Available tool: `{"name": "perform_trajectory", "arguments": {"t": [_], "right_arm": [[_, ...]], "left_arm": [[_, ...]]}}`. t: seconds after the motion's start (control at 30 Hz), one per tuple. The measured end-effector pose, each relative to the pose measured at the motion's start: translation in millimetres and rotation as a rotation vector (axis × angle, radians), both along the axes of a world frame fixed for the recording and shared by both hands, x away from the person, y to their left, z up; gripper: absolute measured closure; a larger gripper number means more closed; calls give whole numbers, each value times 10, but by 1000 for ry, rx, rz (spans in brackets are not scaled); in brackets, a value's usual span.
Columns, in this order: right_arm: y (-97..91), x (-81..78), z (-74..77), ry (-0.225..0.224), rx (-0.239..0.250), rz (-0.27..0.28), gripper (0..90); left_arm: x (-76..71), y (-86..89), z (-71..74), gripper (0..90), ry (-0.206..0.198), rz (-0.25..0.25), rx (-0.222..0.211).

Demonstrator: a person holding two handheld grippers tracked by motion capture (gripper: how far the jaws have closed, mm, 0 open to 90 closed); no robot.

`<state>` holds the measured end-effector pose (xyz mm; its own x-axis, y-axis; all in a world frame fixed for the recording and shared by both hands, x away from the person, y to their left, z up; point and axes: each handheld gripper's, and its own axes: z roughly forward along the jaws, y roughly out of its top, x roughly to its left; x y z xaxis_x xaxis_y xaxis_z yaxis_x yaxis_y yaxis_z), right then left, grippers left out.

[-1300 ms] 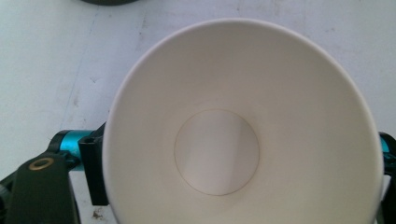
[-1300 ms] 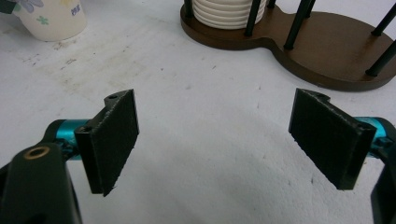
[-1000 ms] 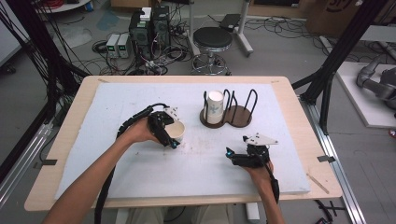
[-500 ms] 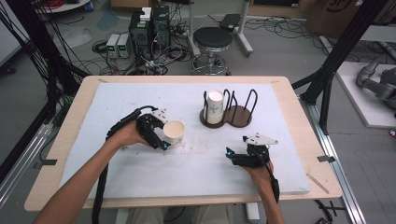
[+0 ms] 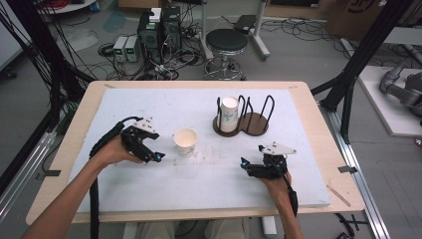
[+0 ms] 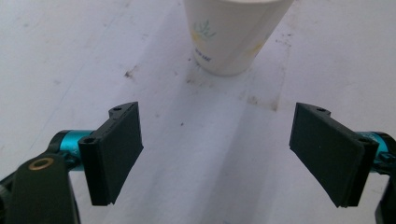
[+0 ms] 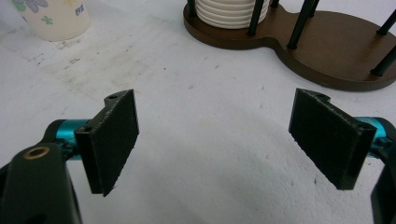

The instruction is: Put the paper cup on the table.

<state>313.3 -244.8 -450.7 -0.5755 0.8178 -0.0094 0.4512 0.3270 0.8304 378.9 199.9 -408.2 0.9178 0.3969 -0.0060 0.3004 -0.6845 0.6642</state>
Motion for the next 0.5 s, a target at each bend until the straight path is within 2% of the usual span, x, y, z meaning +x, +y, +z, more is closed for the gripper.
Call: {"name": "perform_trajectory", "arguments": {"t": [0.07, 0.17, 0.23, 0.37, 0.5], "right_arm": [[-4, -2, -1, 0, 4, -1, 164], [0, 3, -1, 2, 2, -3, 164], [2, 2, -2, 1, -4, -2, 164], [4, -5, 0, 2, 2, -8, 164], [1, -5, -1, -3, 1, -3, 164]], "left_arm": [[-58, 77, 8, 170, -22, 32, -33], [-147, 173, -5, 170, -20, 77, -84], [-193, 229, -23, 169, -16, 92, -95], [-300, 352, -84, 169, -28, 159, -113], [-408, 455, -125, 170, -63, 242, -168]]}}
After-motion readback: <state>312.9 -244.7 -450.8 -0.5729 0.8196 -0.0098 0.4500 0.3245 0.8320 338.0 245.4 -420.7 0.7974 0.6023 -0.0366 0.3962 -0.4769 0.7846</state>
